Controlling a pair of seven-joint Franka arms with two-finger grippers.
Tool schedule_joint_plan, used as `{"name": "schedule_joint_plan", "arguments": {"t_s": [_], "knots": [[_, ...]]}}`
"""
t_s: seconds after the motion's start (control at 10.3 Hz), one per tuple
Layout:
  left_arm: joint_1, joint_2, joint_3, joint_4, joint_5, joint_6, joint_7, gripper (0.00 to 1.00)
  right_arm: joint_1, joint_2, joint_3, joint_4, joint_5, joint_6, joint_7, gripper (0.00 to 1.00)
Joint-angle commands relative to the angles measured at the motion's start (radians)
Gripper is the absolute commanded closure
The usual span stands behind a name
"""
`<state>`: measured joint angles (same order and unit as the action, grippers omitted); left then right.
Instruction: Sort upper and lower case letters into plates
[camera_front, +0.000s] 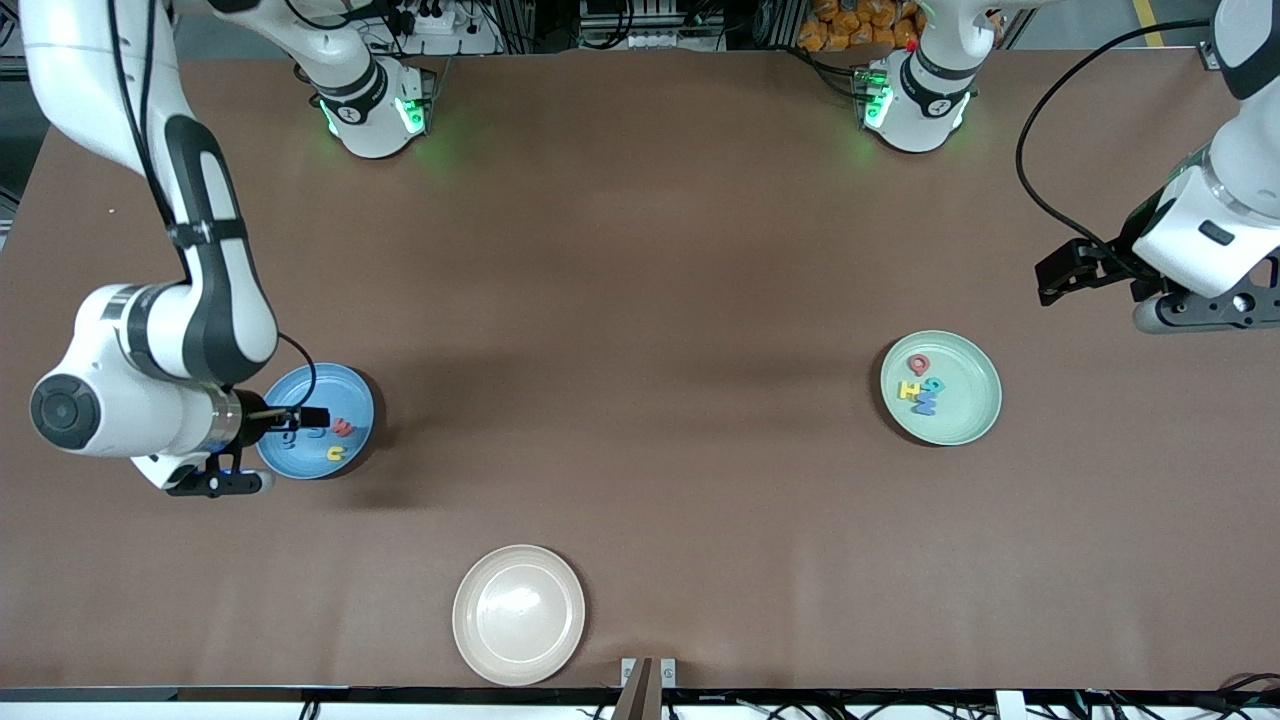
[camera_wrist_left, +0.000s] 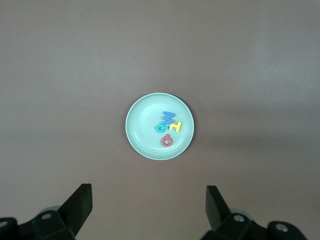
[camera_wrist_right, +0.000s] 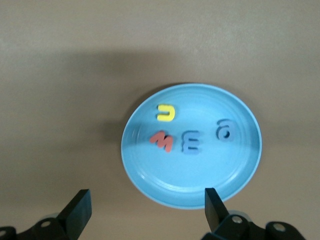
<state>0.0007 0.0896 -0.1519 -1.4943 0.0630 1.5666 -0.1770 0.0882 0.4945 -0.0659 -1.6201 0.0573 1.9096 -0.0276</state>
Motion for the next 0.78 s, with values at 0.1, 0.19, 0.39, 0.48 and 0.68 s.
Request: {"name": "schedule_joint_plan", "arguments": {"t_s": [0.1, 0.19, 0.39, 0.48, 0.68], "knots": [[-0.004, -0.036, 0.014, -0.020, -0.026, -0.013, 0.031, 0.00, -0.051, -0.226, 0.103, -0.230, -0.086, 0.071, 0.064, 0.00], [-0.001, -0.056, 0.015, -0.035, -0.028, -0.014, 0.050, 0.00, -0.042, -0.273, 0.103, -0.250, -0.086, 0.071, 0.064, 0.00], [0.019, -0.080, 0.014, -0.057, -0.031, -0.014, 0.079, 0.00, -0.019, -0.355, 0.101, -0.267, -0.086, 0.066, 0.063, 0.00], [0.028, -0.089, 0.014, -0.058, -0.041, -0.023, 0.079, 0.00, -0.005, -0.387, 0.101, -0.267, -0.086, 0.062, 0.063, 0.00], [0.027, -0.091, 0.015, -0.054, -0.043, -0.030, 0.082, 0.00, 0.008, -0.447, 0.100, -0.262, -0.088, 0.055, 0.064, 0.00]]}}
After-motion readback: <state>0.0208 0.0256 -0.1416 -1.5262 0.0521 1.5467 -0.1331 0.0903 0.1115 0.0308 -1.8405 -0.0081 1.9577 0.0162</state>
